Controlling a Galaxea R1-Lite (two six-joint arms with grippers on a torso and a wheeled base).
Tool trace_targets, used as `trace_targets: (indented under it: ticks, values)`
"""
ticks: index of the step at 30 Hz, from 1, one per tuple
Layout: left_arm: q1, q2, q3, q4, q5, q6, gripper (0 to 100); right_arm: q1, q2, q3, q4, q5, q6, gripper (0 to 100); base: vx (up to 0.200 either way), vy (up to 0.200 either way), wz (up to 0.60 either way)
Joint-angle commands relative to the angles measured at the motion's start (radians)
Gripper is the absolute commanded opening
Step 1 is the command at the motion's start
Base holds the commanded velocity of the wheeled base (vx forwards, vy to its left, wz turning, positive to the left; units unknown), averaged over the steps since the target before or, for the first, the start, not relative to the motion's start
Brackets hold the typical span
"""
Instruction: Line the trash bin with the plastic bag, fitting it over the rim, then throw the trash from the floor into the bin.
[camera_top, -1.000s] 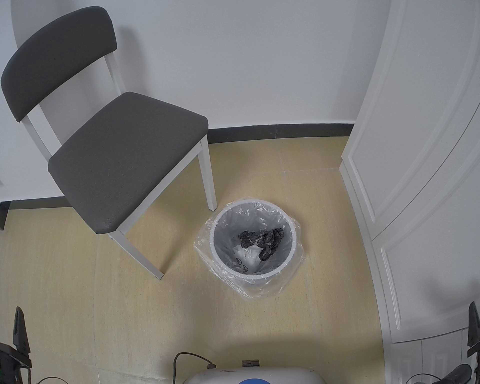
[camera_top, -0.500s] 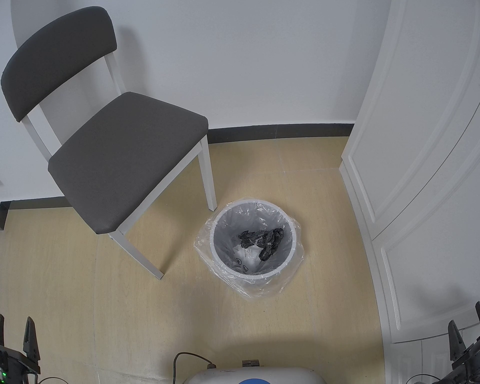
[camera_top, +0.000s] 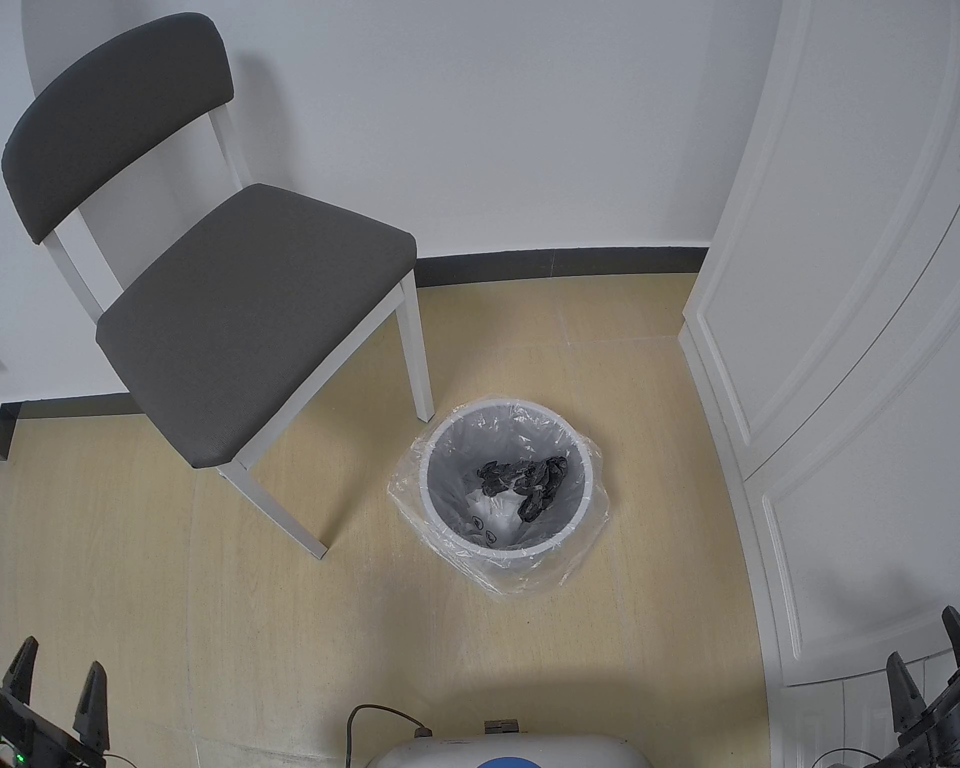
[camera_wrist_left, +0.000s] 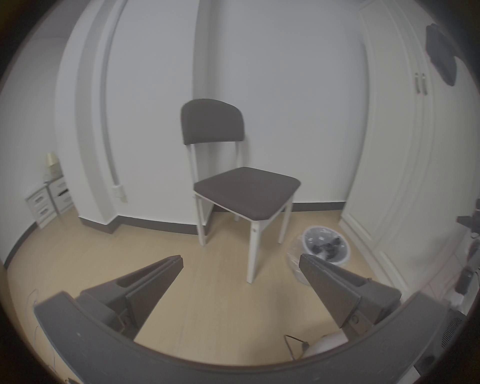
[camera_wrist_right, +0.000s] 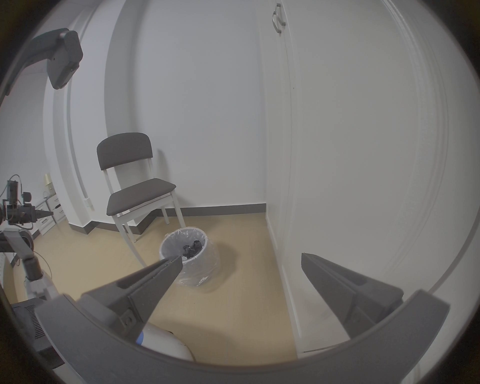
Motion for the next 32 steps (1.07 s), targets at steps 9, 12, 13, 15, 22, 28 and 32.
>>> trace_targets:
  ticks: [9, 12, 13, 15, 22, 28, 32]
  values:
    - [0.027, -0.055, -0.010, 0.028, -0.123, -0.012, 100, -0.002, -0.013, 0.018, 0.020, -0.064, -0.010, 100, 0.000, 0.000, 0.00]
    - [0.027, -0.055, 0.006, 0.019, -0.063, -0.012, 100, -0.002, -0.013, 0.018, 0.050, -0.110, 0.013, 100, 0.000, 0.000, 0.00]
    - [0.027, -0.055, 0.004, 0.019, -0.063, -0.010, 100, -0.002, -0.013, 0.018, 0.049, -0.108, 0.011, 100, 0.000, 0.000, 0.00]
    - [0.027, -0.055, 0.006, 0.019, -0.063, -0.003, 100, -0.002, -0.013, 0.018, 0.050, -0.108, 0.010, 100, 0.000, 0.000, 0.00]
    - [0.027, -0.055, 0.004, 0.019, -0.066, -0.016, 100, 0.000, -0.013, 0.018, 0.050, -0.105, 0.010, 100, 0.000, 0.000, 0.00]
    - [0.027, -0.055, 0.006, 0.019, -0.065, -0.004, 100, 0.000, -0.013, 0.018, 0.049, -0.104, 0.010, 100, 0.000, 0.000, 0.00]
    - [0.027, -0.055, 0.004, 0.019, -0.065, -0.004, 100, 0.000, -0.013, 0.018, 0.049, -0.105, 0.010, 100, 0.000, 0.000, 0.00]
